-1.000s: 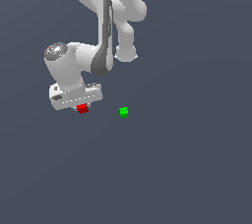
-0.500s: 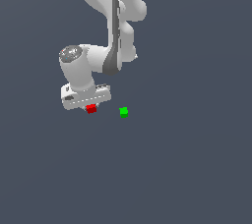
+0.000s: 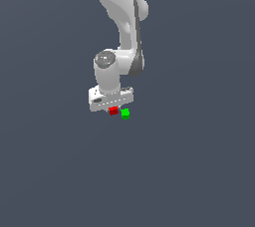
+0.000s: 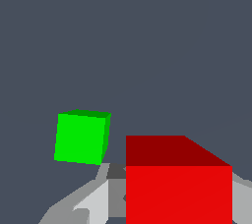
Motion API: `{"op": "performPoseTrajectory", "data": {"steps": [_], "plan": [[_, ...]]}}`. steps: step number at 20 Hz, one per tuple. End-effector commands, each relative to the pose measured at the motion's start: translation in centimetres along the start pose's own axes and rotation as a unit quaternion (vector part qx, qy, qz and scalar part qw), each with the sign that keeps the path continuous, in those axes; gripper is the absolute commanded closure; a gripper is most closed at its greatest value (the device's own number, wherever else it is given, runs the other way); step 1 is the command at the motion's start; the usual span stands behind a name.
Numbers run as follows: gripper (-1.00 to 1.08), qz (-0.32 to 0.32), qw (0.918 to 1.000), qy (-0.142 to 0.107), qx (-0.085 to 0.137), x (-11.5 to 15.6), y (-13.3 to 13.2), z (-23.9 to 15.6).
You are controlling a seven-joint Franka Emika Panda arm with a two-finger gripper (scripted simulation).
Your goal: Stack the red cube on top of the green cube.
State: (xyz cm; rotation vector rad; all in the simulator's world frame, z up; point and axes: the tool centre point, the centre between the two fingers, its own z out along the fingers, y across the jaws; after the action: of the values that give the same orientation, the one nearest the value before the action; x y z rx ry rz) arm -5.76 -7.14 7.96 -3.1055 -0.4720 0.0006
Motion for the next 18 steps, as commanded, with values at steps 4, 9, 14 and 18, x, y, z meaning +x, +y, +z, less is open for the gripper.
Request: {"op": "performPoseTrajectory", "data": {"steps": [4, 9, 14, 18], "plan": [[1.08, 0.000, 1.0000, 0.000, 0.000, 0.6, -4.0, 1.2], [1.08, 0.001, 1.0000, 0.000, 0.000, 1.0, -5.7, 1.7], [-0.92, 0.001, 1.0000, 0.000, 0.000, 1.1, -5.9, 1.8], [-0.92, 0.001, 1.0000, 0.000, 0.000, 1.1, -5.9, 1.8]]}}
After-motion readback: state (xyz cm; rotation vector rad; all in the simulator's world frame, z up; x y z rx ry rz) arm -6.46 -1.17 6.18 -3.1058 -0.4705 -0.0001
